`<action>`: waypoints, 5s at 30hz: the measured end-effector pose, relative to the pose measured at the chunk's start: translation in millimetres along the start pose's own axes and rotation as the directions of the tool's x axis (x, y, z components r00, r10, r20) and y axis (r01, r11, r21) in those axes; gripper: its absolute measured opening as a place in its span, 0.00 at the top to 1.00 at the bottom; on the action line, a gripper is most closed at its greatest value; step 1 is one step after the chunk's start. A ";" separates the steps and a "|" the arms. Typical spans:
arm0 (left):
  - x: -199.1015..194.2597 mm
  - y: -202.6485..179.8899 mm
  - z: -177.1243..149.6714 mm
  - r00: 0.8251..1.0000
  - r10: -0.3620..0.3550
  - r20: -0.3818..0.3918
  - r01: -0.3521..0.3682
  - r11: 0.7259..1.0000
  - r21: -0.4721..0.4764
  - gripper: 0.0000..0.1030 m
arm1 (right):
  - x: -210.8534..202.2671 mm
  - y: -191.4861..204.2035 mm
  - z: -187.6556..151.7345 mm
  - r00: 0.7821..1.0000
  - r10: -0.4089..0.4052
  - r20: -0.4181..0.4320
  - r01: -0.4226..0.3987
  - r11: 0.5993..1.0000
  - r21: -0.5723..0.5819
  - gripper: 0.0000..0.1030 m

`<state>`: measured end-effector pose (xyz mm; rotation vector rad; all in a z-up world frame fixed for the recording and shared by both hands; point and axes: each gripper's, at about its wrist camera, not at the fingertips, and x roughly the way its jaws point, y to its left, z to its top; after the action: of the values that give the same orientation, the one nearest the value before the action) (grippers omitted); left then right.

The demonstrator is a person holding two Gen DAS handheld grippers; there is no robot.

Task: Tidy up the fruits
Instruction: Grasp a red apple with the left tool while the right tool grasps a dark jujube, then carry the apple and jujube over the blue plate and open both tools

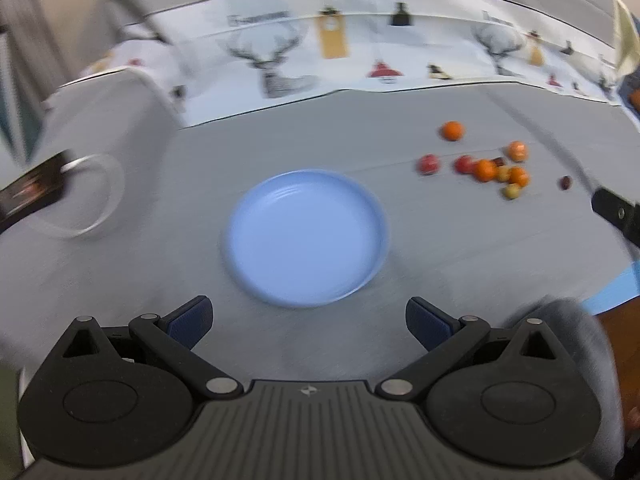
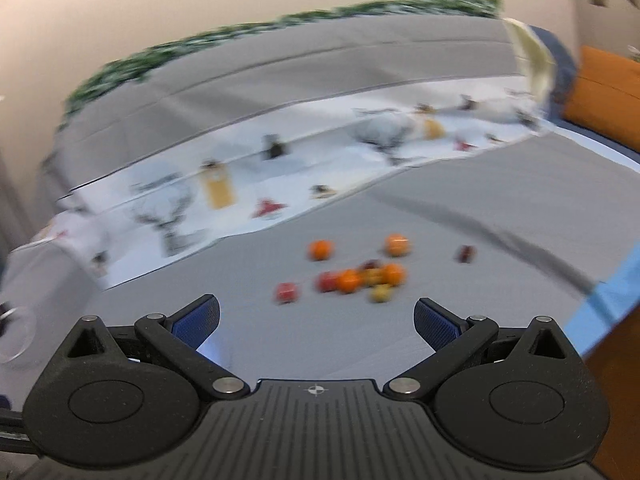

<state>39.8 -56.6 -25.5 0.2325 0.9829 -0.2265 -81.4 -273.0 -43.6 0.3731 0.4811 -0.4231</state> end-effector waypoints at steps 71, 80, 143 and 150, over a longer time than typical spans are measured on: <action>-98.2 65.1 -69.7 0.980 -0.118 0.159 0.138 0.983 -0.120 0.68 | -123.6 84.5 -34.0 0.908 0.417 -0.041 -0.416 0.883 -0.216 0.78; -105.8 72.4 -83.5 0.974 -0.117 0.195 0.147 0.979 -0.144 0.68 | -134.7 95.4 -43.6 0.903 0.427 -0.036 -0.421 0.868 -0.263 0.78; 57.1 99.9 10.6 0.997 -0.075 0.014 0.076 0.980 -0.186 0.68 | 38.3 168.5 -41.1 0.928 0.316 -0.197 -0.363 0.884 -0.295 0.78; 109.4 94.8 21.7 0.996 -0.075 -0.049 0.066 0.985 -0.159 0.68 | 87.6 179.5 -53.8 0.927 0.278 -0.251 -0.352 0.875 -0.333 0.78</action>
<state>143.3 18.1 -97.2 0.0598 1.0594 -0.2068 54.1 -123.5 -89.3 0.1172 0.6672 0.0318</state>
